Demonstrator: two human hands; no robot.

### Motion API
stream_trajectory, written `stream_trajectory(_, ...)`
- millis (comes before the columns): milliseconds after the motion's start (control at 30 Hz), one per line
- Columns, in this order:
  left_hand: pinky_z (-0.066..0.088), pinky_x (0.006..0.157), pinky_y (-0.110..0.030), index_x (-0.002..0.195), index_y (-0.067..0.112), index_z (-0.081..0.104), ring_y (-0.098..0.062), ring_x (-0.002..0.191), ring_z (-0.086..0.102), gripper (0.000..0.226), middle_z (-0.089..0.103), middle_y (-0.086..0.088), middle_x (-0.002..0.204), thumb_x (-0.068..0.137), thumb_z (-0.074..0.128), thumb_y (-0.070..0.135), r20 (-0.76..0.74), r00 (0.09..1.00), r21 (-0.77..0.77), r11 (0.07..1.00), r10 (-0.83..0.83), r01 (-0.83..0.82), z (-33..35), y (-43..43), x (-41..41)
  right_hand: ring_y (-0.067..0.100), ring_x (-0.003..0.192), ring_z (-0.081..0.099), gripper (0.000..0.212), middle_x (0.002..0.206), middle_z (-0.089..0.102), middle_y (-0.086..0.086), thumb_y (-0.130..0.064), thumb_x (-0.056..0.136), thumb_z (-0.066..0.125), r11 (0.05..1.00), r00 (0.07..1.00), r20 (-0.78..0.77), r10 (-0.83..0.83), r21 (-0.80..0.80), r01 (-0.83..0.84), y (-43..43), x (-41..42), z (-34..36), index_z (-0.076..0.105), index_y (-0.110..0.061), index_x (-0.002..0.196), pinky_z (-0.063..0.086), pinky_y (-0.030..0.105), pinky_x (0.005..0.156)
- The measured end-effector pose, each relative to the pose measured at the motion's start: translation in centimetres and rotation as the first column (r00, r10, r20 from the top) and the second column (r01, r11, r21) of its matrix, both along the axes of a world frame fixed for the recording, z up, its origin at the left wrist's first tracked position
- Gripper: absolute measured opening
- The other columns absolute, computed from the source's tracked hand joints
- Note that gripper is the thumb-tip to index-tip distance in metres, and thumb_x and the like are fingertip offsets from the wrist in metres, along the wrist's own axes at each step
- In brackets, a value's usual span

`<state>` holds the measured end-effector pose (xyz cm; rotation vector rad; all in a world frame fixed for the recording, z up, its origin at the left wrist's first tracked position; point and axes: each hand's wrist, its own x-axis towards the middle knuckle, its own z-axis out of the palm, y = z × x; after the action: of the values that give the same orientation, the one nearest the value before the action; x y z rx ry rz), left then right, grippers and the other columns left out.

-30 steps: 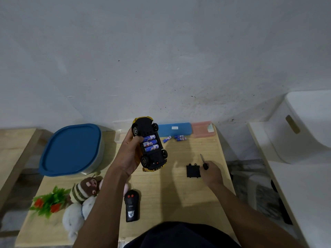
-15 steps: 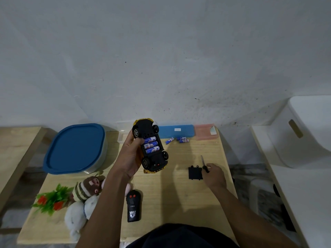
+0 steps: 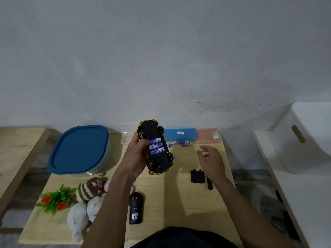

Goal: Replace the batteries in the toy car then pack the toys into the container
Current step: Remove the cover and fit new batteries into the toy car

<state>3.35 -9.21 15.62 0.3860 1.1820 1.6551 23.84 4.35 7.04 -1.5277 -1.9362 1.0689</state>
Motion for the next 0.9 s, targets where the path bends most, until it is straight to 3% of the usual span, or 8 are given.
stream_trajectory(100, 0.05, 0.093, -0.059, 0.137, 0.017, 0.053, -0.034, 0.101, 0.063, 0.059, 0.063, -0.019, 0.121, 0.078, 0.055, 0.01, 0.01, 1.0, -0.001, 1.0, 0.002, -0.002, 0.1, 0.1, 0.2, -0.008, 0.087, 0.057, 0.02, 0.104, 0.063, -0.013, -0.031, 0.094, 0.061, 0.977, 0.96, -0.183, 0.212, 0.006, -0.214, -1.2, -3.0, 5.2, 0.067, -0.023, 0.111, 0.047, 0.008, 0.074)
stream_trajectory(167, 0.05, 0.093, -0.057, 0.136, 0.019, 0.055, -0.035, 0.104, 0.063, 0.055, 0.063, -0.019, 0.122, 0.081, 0.057, 0.016, 0.023, 1.0, -0.002, 1.0, -0.001, 0.001, 0.2, 0.1, 0.4, -0.009, 0.085, 0.057, 0.018, 0.099, 0.063, -0.018, -0.029, 0.094, 0.062, 0.935, 0.909, -0.234, 0.345, 0.001, -0.354, -2.4, -4.6, 7.6, 0.068, -0.023, 0.109, 0.042, 0.003, 0.068)
stream_trajectory(300, 0.057, 0.084, -0.048, 0.131, 0.02, 0.058, -0.031, 0.1, 0.068, 0.042, 0.066, -0.017, 0.121, 0.09, 0.053, 0.018, 0.037, 0.999, 0.026, 1.0, 0.007, -0.008, 0.5, -0.4, 0.3, 0.001, 0.079, 0.059, 0.016, 0.093, 0.063, -0.015, -0.031, 0.091, 0.065, 0.924, 0.896, -0.229, 0.38, 0.056, -0.378, -3.8, -6.2, 9.1, 0.068, -0.025, 0.107, 0.048, 0.014, 0.066)
stream_trajectory(567, 0.057, 0.082, -0.044, 0.139, 0.013, 0.051, -0.035, 0.105, 0.065, 0.052, 0.062, -0.022, 0.128, 0.088, 0.054, 0.015, 0.03, 1.0, 0.073, 0.997, 0.001, -0.003, 0.6, -0.8, 0.2, 0.003, 0.073, 0.058, 0.016, 0.09, 0.057, -0.016, -0.03, 0.088, 0.068, 0.906, 0.898, -0.155, 0.411, 0.182, -0.383, -4.7, -7.0, 9.4, 0.072, -0.025, 0.103, 0.048, 0.015, 0.064)
stream_trajectory(900, 0.055, 0.087, -0.046, 0.14, 0.016, 0.051, -0.035, 0.113, 0.063, 0.046, 0.063, -0.02, 0.129, 0.095, 0.049, 0.005, -0.026, 1.0, 0.074, 0.997, -0.011, 0.013, 0.3, -0.9, 0.4, 0.004, 0.083, 0.063, 0.024, 0.093, 0.063, -0.011, -0.047, 0.081, 0.071, 0.939, 0.929, -0.157, 0.334, -0.028, -0.343, -5.2, -7.7, 9.7, 0.066, -0.029, 0.096, 0.059, 0.032, 0.074)
